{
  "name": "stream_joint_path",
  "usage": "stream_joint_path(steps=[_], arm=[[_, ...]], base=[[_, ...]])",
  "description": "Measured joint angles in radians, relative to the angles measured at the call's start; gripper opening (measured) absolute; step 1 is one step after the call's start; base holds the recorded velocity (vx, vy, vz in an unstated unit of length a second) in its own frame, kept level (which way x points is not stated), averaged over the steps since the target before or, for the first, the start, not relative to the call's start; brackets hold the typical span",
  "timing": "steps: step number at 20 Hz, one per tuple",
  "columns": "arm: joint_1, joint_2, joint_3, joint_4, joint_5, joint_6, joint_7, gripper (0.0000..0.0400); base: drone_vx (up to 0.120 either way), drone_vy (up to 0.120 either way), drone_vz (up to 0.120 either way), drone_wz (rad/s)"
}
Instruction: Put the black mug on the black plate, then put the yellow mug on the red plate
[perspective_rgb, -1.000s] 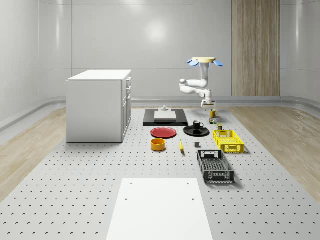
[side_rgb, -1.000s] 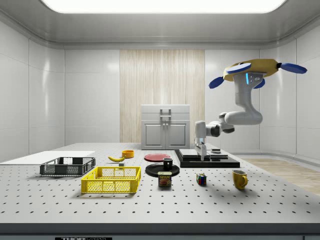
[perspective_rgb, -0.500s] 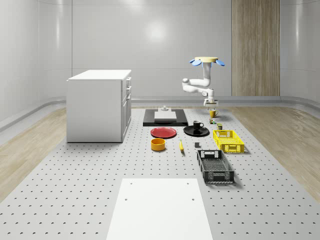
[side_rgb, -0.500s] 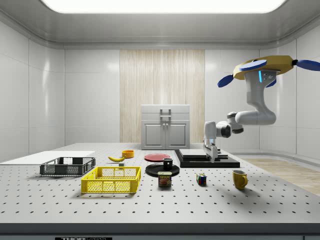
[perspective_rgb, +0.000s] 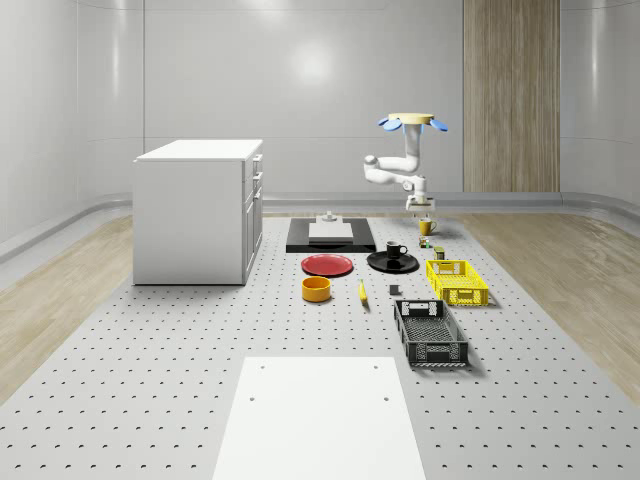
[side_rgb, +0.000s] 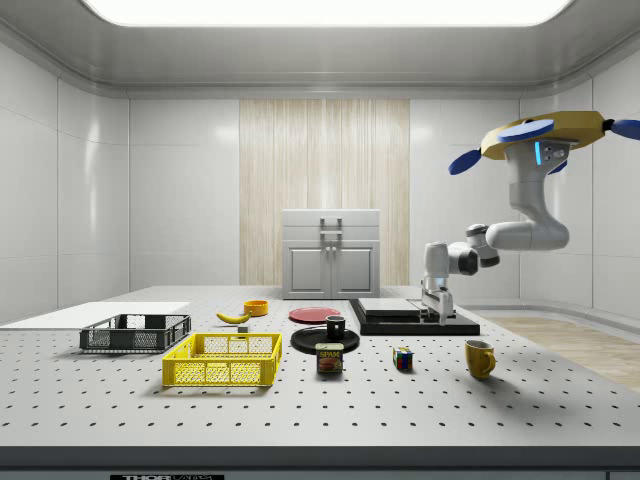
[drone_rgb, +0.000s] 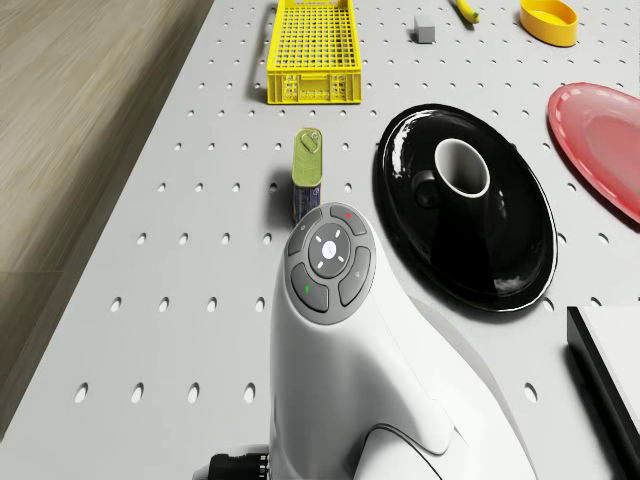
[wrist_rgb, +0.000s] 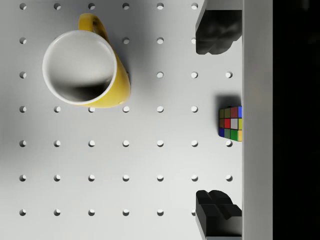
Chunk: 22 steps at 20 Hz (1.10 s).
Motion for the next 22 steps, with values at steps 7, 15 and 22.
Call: stream_joint_path(steps=[7, 15, 22], arm=[[0.0, -0.001, 0.0, 0.0, 0.0, 0.001, 0.0, 0.04], [0.0, -0.001, 0.0, 0.0, 0.0, 0.001, 0.0, 0.04], [-0.003, -0.001, -0.012, 0.004, -0.011, 0.007, 0.0, 0.04]], base=[[-0.12, 0.034, 0.0, 0.0], [-0.12, 0.005, 0.0, 0.0], [-0.069, 0.0, 0.0, 0.0]])
